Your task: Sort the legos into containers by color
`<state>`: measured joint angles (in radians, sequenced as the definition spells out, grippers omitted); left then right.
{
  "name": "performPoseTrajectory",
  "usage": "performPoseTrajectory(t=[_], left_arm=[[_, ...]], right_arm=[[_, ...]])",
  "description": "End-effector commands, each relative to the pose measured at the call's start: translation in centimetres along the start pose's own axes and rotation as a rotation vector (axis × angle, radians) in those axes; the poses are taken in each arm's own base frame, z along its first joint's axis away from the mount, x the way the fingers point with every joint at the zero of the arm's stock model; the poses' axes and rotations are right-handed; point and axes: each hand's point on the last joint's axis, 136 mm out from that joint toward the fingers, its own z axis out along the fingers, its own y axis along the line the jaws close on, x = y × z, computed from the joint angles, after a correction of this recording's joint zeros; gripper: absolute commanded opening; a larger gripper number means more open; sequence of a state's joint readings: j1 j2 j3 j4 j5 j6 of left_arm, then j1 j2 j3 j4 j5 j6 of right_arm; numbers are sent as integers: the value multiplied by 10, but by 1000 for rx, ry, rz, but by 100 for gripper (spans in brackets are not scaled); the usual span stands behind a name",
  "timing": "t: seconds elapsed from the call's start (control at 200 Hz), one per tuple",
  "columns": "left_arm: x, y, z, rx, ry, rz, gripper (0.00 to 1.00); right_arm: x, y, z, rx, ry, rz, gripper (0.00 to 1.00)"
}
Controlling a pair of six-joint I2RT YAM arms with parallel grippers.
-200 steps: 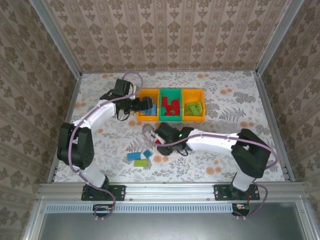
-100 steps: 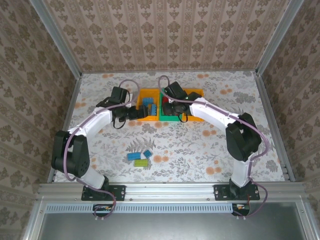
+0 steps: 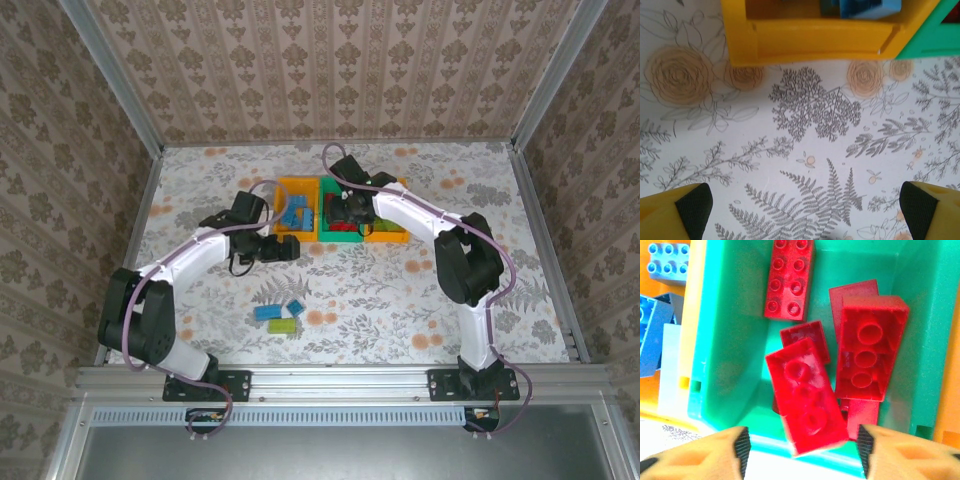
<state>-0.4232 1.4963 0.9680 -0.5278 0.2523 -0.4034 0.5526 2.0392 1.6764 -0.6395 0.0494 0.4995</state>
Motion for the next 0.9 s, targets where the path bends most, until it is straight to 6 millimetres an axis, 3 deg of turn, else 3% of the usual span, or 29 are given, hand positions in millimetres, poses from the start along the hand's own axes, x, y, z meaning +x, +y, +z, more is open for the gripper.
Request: performPoseTrajectory(t=[0.0,0.145,0.3,0.54,0.645,0.895], left_arm=[[3,9,-5,-36,-10,-22,100],[-3,13,-9,-30,-33,-45,100],[-5,16,-14,-28,-40,-33,100],[22,37,-14,-119,17,-46,100],[31,45,-17,-133,3,-68,100],[30,67,-14,-112,-2,-180,100]], right_arm=[[2,5,-8,-20,7,-23,69],[2,22,-32,-71,-74,-165,77],[20,36,-52,-62,-130,-362,79],[60,52,-57,-142,-156,-466,80],[87,78,-62,-242,-156,-569,79],[182,148,-65,-407,-45,-957,78]])
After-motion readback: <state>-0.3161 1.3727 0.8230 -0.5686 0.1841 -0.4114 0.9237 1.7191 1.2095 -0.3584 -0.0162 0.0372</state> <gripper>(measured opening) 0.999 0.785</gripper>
